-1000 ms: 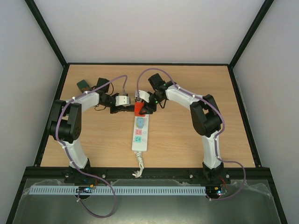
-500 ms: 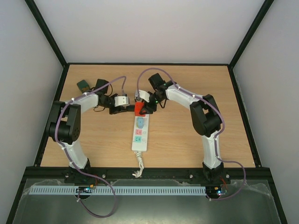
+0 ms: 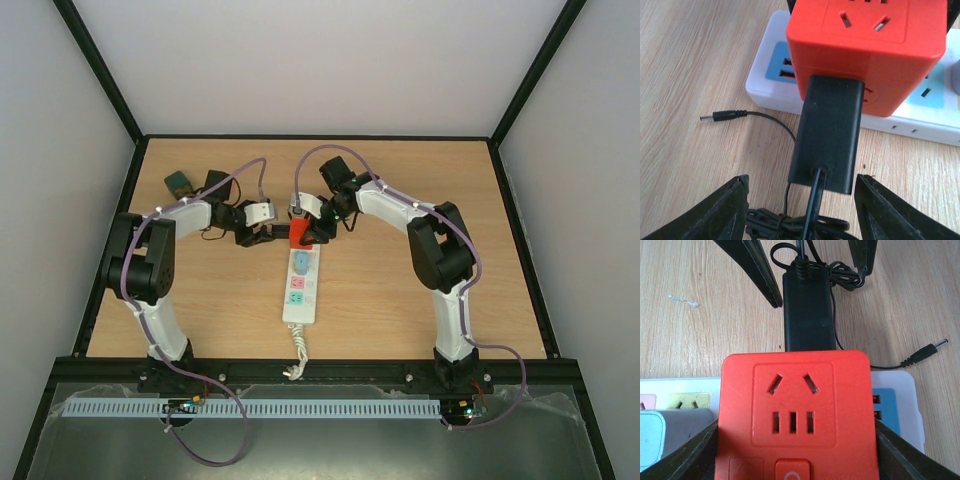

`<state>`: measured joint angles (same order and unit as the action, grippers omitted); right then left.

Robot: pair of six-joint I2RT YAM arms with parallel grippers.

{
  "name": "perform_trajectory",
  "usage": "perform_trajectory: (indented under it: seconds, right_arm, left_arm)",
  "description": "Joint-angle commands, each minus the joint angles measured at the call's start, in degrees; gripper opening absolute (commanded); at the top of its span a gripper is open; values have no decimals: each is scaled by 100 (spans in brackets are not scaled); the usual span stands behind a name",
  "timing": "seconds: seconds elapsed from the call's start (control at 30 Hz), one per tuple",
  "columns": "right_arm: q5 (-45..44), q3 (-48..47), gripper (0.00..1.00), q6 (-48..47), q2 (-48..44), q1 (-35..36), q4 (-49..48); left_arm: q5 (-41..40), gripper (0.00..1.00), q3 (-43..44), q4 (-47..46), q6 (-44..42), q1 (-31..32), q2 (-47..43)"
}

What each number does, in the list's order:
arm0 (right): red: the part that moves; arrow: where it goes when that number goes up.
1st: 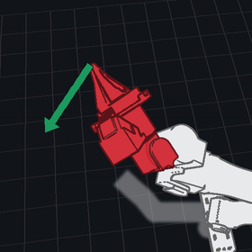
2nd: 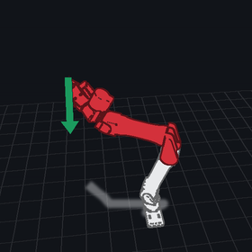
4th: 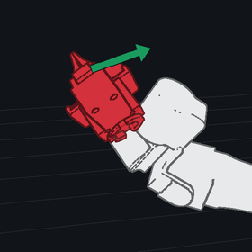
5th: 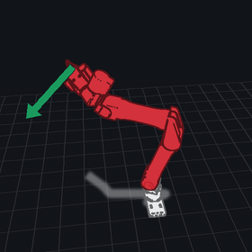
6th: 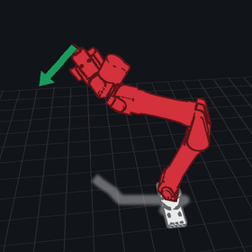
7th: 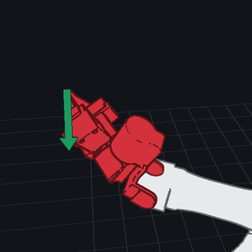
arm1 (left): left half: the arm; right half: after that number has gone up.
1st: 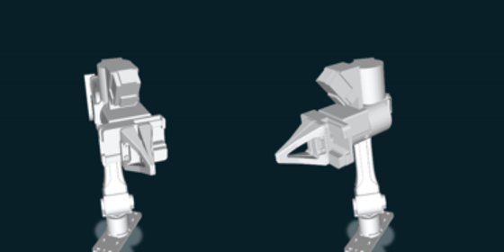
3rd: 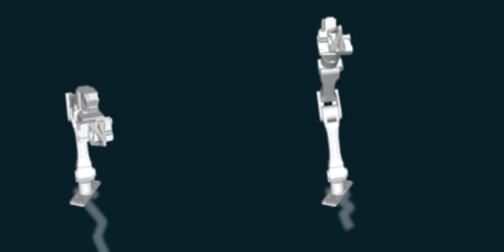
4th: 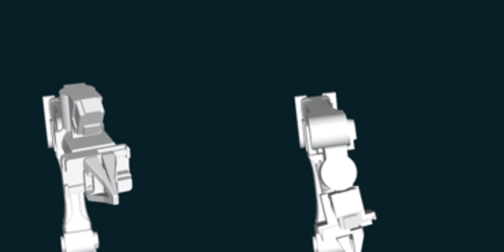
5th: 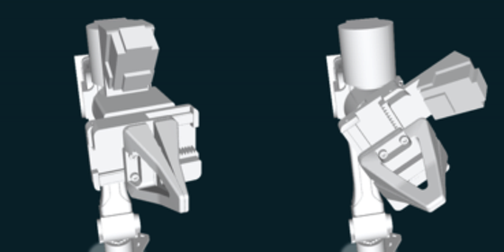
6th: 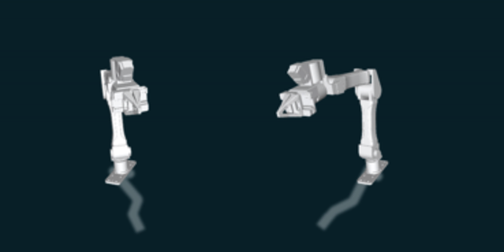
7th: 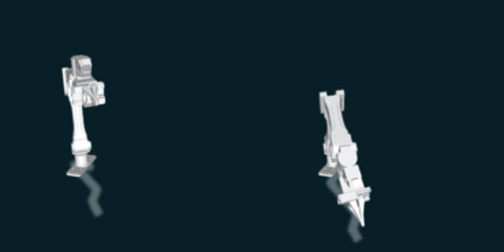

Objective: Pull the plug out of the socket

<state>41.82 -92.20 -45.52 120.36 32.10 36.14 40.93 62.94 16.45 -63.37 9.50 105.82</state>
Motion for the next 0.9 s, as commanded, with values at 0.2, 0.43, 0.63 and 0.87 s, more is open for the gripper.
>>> perform_trajectory:
  seconds: [0.2, 0.43, 0.63, 0.87]
  right_arm:
    - [-552, 47, 2, -186, 434, -135, 1079]
    - [-751, -43, 2, -214, 561, -125, 1228]
    - [-855, -26, 2, -190, 612, -125, 1233]
    - [-973, 8, 2, -177, 584, -129, 1225]
  left_arm:
    - [96, 35, 44, -96, -122, 186, 215]
    - [-85, 23, 493, 405, -502, 91, 129]
    - [-160, 21, 745, 689, -673, 58, 111]
    - [-95, 17, 749, 820, -803, -220, 310]
